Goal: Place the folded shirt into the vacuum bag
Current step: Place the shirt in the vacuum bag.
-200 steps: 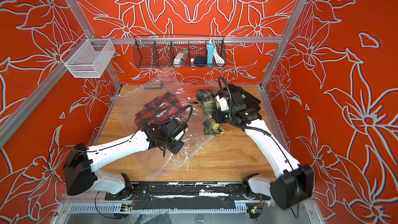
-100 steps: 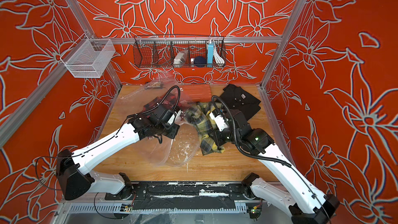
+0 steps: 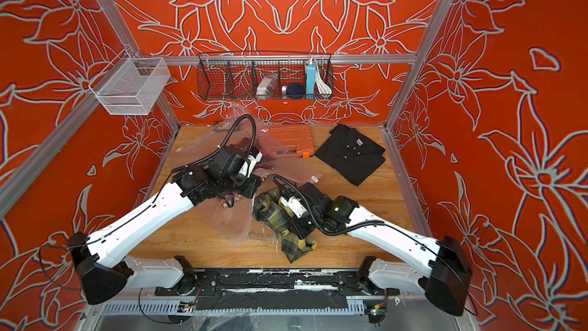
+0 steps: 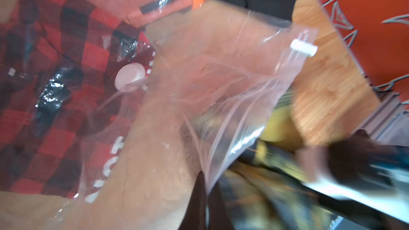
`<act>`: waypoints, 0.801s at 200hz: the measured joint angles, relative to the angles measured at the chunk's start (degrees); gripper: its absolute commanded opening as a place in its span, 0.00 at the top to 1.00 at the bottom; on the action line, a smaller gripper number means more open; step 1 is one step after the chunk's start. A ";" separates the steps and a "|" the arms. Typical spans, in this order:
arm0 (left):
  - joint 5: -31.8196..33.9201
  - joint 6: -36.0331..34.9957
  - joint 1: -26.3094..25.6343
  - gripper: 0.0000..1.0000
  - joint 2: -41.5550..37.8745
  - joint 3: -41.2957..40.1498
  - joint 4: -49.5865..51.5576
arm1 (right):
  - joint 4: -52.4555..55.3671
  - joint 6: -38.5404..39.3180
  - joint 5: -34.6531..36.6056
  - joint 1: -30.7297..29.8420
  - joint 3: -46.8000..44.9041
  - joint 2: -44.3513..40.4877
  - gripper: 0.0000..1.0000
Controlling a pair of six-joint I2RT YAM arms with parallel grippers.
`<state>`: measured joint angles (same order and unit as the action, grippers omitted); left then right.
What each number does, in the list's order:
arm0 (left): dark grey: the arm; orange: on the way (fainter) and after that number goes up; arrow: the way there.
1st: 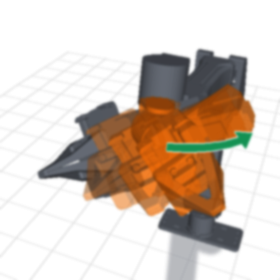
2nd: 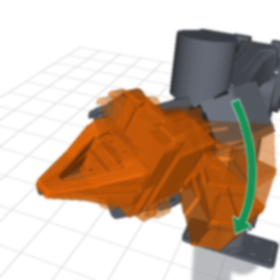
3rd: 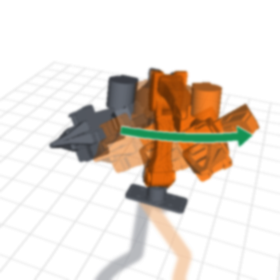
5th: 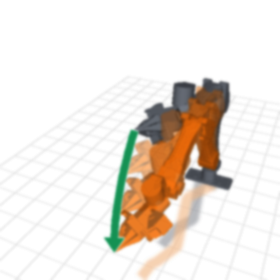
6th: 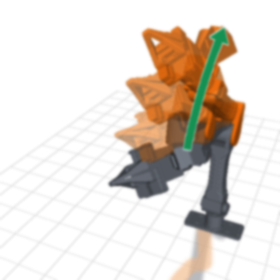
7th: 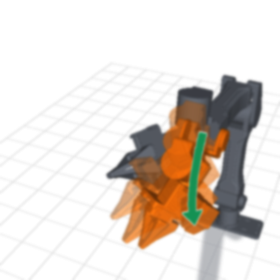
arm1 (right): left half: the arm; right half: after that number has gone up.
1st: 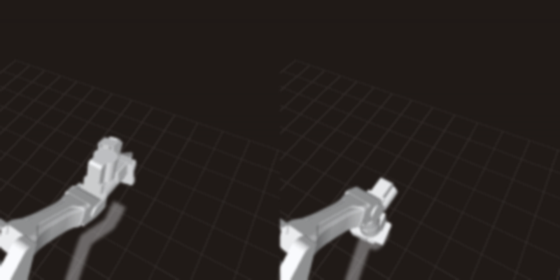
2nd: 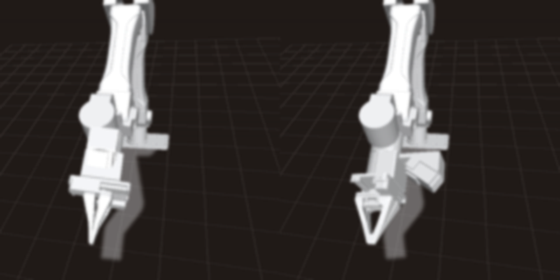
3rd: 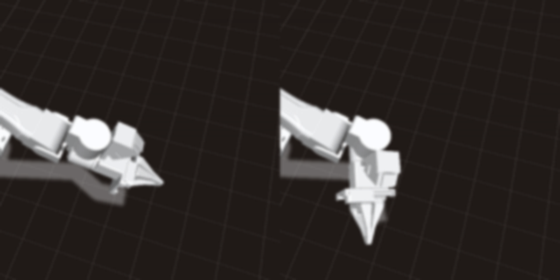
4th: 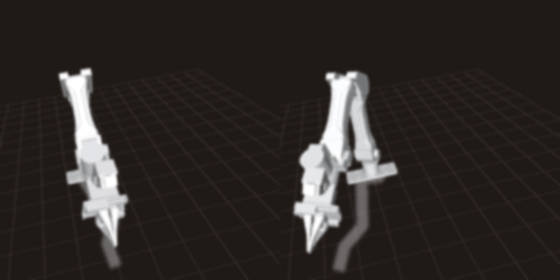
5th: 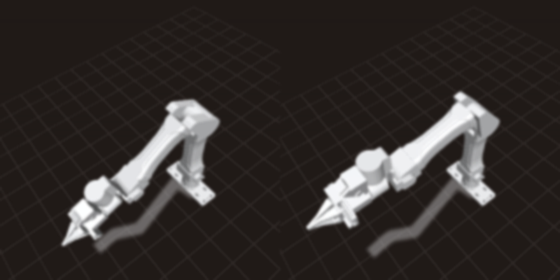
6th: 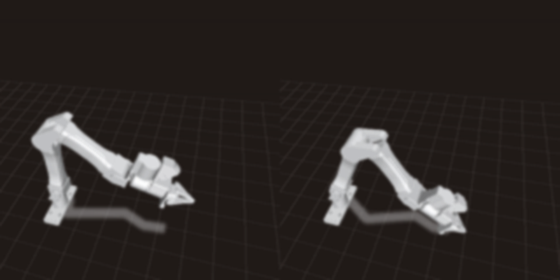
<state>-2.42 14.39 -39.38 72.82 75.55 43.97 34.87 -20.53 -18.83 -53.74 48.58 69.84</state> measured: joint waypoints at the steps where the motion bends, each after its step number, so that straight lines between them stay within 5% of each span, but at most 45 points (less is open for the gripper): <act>1: -0.04 0.00 0.02 1.00 -0.07 0.07 0.00 | -0.09 0.00 0.00 0.00 -0.02 0.22 1.00; 51: -3.93 0.57 0.02 1.00 -3.43 1.86 -0.35 | -3.50 -1.03 0.33 -0.04 1.03 8.17 1.00; 105: -6.91 1.95 0.50 1.00 -3.56 1.33 -3.06 | -3.50 -0.09 -0.28 0.07 13.57 11.13 1.00; 160: -7.69 3.50 1.07 1.00 -3.69 -0.02 -4.17 | -15.93 0.94 -3.61 1.03 15.98 19.15 1.00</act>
<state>-10.11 17.89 -38.30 69.12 75.53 39.79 18.94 -19.59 -22.44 -52.71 64.55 88.99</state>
